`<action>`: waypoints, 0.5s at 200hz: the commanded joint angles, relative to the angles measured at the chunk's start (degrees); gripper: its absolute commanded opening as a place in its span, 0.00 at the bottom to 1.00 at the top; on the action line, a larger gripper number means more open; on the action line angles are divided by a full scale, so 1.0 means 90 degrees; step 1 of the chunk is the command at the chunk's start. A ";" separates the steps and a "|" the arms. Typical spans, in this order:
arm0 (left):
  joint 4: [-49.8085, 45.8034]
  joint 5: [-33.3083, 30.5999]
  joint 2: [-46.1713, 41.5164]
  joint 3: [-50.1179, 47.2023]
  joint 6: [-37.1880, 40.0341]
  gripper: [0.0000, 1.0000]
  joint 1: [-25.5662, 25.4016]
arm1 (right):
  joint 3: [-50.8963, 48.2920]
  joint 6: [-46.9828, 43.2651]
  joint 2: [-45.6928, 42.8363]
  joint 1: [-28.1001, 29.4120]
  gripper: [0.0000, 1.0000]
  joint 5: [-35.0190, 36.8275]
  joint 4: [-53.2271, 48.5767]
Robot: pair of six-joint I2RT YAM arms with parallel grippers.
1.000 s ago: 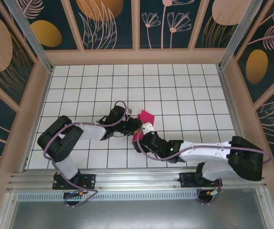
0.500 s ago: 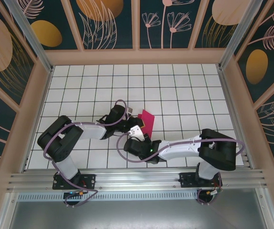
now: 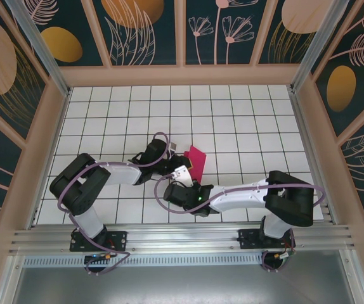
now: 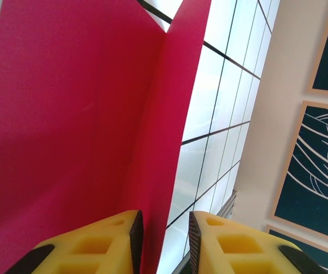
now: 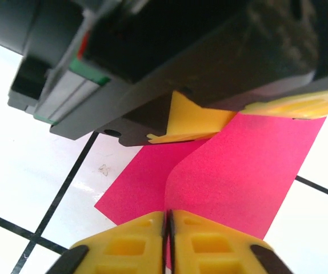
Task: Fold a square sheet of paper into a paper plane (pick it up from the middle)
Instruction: Fold the triangle a second time at the center of the table.
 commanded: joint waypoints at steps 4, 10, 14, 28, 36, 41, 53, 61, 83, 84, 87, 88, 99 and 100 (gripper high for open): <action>-0.0080 0.0041 -0.0011 0.0172 0.0147 0.31 -0.0035 | 0.0190 0.0120 -0.0154 0.0064 0.08 0.0174 -0.0247; -0.0099 0.0026 -0.0019 0.0194 0.0163 0.31 -0.0032 | 0.0199 0.0122 -0.0161 0.0053 0.06 0.0163 -0.0258; -0.0117 0.0030 -0.0016 0.0202 0.0180 0.31 -0.0033 | 0.0209 0.0122 -0.0164 0.0052 0.04 0.0155 -0.0272; -0.0160 0.0010 -0.0018 0.0208 0.0199 0.31 -0.0029 | 0.0247 0.0142 -0.0175 0.0056 0.04 0.0145 -0.0336; -0.0162 0.0007 -0.0018 0.0215 0.0202 0.31 -0.0029 | 0.0248 0.0142 -0.0193 0.0058 0.03 0.0129 -0.0351; -0.0160 0.0010 -0.0018 0.0211 0.0195 0.31 -0.0035 | 0.0248 0.0150 -0.0201 0.0051 0.04 0.0132 -0.0352; -0.0159 0.0021 -0.0019 0.0218 0.0208 0.31 -0.0034 | 0.0239 0.0154 -0.0226 0.0053 0.00 0.0117 -0.0352; -0.0173 0.0020 -0.0009 0.0216 0.0210 0.31 -0.0032 | 0.0238 0.0161 -0.0250 0.0052 0.00 0.0098 -0.0340; -0.0186 -0.0007 -0.0014 0.0207 0.0218 0.32 -0.0033 | 0.0191 0.0197 -0.0355 0.0019 0.00 -0.0027 -0.0265; -0.0185 -0.0012 -0.0012 0.0206 0.0220 0.32 -0.0034 | 0.0190 0.0199 -0.0362 0.0010 0.00 -0.0034 -0.0264; -0.0192 -0.0029 -0.0015 0.0209 0.0222 0.32 -0.0035 | 0.0174 0.0209 -0.0381 0.0004 0.00 -0.0059 -0.0251; -0.0197 -0.0033 -0.0012 0.0207 0.0237 0.32 -0.0035 | 0.0167 0.0209 -0.0390 -0.0007 0.00 -0.0074 -0.0238; -0.0360 -0.0129 -0.0180 0.0214 0.0360 0.33 -0.0025 | 0.0048 0.0142 -0.0516 -0.0096 0.00 -0.0385 -0.0041; -0.0389 -0.0151 -0.0202 0.0225 0.0384 0.33 -0.0025 | 0.0018 0.0122 -0.0553 -0.0125 0.00 -0.0488 -0.0003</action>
